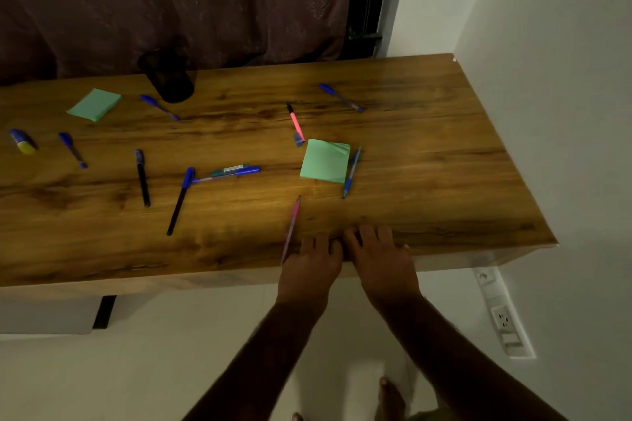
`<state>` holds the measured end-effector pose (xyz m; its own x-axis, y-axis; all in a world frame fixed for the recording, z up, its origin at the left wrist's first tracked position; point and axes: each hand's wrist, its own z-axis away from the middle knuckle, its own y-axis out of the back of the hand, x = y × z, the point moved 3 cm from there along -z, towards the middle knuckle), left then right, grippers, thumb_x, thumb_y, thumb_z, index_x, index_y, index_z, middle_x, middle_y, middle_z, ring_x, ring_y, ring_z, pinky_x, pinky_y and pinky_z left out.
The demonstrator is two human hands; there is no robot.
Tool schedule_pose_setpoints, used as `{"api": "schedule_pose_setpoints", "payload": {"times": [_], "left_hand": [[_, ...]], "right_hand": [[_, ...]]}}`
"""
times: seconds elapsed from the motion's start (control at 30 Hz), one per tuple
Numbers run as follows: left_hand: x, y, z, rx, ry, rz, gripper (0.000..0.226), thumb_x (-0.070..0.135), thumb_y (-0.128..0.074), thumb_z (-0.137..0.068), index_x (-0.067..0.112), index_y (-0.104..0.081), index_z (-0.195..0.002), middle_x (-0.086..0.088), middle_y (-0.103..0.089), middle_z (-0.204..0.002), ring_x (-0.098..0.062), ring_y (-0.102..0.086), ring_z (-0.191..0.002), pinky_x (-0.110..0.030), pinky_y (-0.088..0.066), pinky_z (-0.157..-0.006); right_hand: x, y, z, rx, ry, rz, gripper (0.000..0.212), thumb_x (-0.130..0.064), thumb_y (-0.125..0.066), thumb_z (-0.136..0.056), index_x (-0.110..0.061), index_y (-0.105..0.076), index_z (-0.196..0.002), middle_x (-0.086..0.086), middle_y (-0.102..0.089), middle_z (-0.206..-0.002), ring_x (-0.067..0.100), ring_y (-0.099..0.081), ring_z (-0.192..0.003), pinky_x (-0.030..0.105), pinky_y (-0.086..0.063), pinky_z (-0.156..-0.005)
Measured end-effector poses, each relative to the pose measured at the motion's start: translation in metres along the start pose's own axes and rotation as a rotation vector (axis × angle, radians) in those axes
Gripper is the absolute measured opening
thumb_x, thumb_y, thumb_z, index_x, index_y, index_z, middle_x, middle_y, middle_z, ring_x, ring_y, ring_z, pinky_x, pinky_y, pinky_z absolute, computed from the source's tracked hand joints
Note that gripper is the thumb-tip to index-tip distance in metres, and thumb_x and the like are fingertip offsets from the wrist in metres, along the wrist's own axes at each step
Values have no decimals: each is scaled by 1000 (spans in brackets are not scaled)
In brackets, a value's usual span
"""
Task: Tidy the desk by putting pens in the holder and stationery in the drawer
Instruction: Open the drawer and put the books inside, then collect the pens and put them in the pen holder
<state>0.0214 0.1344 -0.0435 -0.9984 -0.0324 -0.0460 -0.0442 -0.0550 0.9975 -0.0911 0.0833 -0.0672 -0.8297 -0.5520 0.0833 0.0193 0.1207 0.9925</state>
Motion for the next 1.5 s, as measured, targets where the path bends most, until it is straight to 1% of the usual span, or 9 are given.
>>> {"api": "schedule_pose_setpoints", "payload": {"times": [0.4, 0.6, 0.77, 0.9, 1.0, 1.17, 1.3, 1.4, 1.5], "left_hand": [[4, 2, 5, -55, 97, 13, 51, 10, -93, -43, 13, -70, -88, -10, -66, -84, -29, -66, -71, -35, -54, -45], [8, 3, 3, -36, 124, -30, 47, 12, -89, -50, 13, -69, -93, -11, -67, -91, -31, -67, -75, -33, -51, -45], [13, 6, 7, -72, 187, 26, 51, 18, -83, -68, 16, -62, -115, -13, -64, -121, -33, -65, -107, -44, -59, -76], [11, 14, 13, -60, 205, 101, 52, 17, -60, -90, 22, -44, -139, -6, -42, -147, -26, -39, -138, -40, -44, -108], [9, 23, 16, -82, 223, 141, 58, 20, -58, -91, 24, -39, -146, -2, -32, -156, -25, -26, -146, -39, -36, -115], [2, 27, 21, -92, 258, 294, 52, 25, -54, -91, 22, -44, -142, -3, -48, -145, -26, -41, -138, -38, -44, -106], [-26, 31, 11, -29, 387, 562, 36, 31, -55, -93, 23, -53, -128, -1, -68, -108, -22, -66, -101, -39, -56, -86], [-57, 34, 0, -28, 426, 547, 60, 42, -56, -93, 30, -29, -146, -1, -63, -116, -21, -63, -102, -43, -56, -88], [-87, 30, -9, -87, 471, 541, 54, 48, -51, -96, 20, -35, -140, -6, -62, -119, -22, -62, -104, -41, -55, -88]], "right_hand": [[0, 2, -1, -139, 6, 4, 67, -26, -94, -59, -16, -54, -112, 14, -61, -93, 33, -60, -88, 50, -58, -53], [1, 6, -2, -255, 46, -11, 70, -29, -88, -69, -19, -46, -124, 15, -64, -107, 36, -61, -100, 54, -59, -59], [4, 17, -6, -318, 109, -42, 55, -25, -67, -92, -20, -35, -137, 17, -52, -133, 37, -46, -127, 58, -58, -80], [6, 29, -7, -385, 121, -13, 69, -25, -67, -92, -17, -25, -146, 22, -41, -148, 45, -29, -142, 57, -54, -93], [13, 36, -6, -429, 106, -17, 82, -31, -72, -88, -20, -21, -151, 18, -42, -150, 44, -24, -146, 52, -51, -98], [25, 47, -11, -289, 43, -256, 44, -41, -68, -87, -29, -51, -126, -2, -66, -118, 23, -62, -112, 36, -52, -91], [17, 62, -24, -269, -48, -399, 31, -35, -66, -89, -27, -57, -118, -3, -64, -116, 21, -62, -111, 34, -49, -93], [4, 69, -39, -342, -160, -427, 32, -33, -65, -88, -33, -57, -119, -6, -63, -122, 20, -59, -115, 36, -47, -97], [-7, 71, -55, -399, -242, -448, 32, -33, -63, -86, -36, -59, -118, -5, -64, -122, 20, -60, -114, 37, -50, -95]]}}
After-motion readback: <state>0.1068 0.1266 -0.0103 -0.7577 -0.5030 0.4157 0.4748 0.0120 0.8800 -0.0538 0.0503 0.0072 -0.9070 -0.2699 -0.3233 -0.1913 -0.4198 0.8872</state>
